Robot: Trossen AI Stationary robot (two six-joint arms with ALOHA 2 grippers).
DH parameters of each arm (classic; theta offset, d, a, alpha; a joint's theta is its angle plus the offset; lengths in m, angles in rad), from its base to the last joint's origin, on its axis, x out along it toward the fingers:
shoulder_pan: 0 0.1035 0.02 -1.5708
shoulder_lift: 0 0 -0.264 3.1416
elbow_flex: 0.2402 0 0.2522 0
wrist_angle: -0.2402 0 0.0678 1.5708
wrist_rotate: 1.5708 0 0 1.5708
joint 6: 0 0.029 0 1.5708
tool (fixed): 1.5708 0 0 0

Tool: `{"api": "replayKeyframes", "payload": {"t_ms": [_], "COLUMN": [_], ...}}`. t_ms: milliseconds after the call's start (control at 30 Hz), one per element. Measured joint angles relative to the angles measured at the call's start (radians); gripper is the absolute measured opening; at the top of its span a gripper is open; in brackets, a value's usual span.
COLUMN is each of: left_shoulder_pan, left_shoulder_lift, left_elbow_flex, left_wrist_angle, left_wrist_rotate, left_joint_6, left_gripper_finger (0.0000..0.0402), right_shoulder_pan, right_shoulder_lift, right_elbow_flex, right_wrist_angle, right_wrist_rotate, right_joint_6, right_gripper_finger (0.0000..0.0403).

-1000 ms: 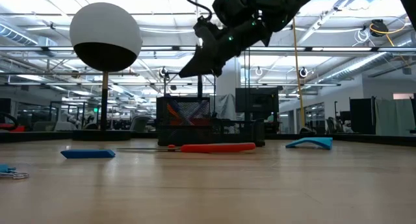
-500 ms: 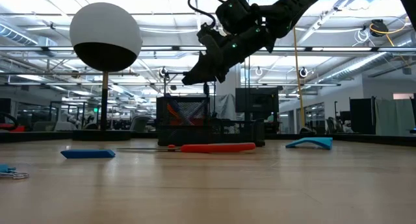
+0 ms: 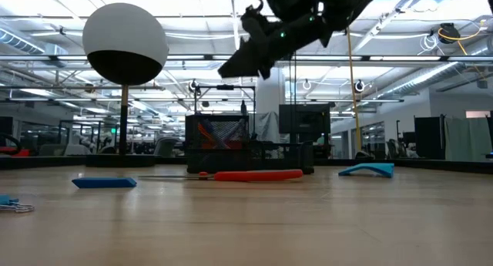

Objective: Pick and place office supplies into organizer
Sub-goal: Put the orange scissors into the black desk organizer

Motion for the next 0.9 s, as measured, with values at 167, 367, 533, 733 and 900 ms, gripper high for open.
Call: {"api": "replayKeyframes", "payload": {"t_ms": [167,367,533,733,900], "left_shoulder_pan": [0.000,0.000,0.000,0.000,-0.002], "left_shoulder_lift": [0.000,0.000,0.000,0.000,0.000], "left_elbow_flex": [0.000,0.000,0.000,0.000,0.000], "left_wrist_angle": [-0.004,-0.008,-0.011,-0.020,-0.021], "left_wrist_rotate": [0.000,0.000,0.000,0.000,0.000], "left_joint_6": [0.000,-0.001,-0.005,0.017,0.078], "left_gripper_finger": [0.0085,0.0085,0.0085,0.0085,0.0085], "right_shoulder_pan": [0.000,0.003,0.009,0.046,0.088], "right_shoulder_lift": [-0.078,-0.176,-0.263,-0.356,-0.395], "right_elbow_flex": [0.000,0.000,0.000,0.001,0.001], "right_wrist_angle": [0.000,-0.015,-0.087,-0.210,-0.304], "right_wrist_rotate": [0.027,0.026,0.024,0.023,0.025], "right_joint_6": [-0.002,0.020,0.069,0.062,0.087], "right_gripper_finger": [0.0089,0.0091,0.0090,0.0095,0.0097]}}
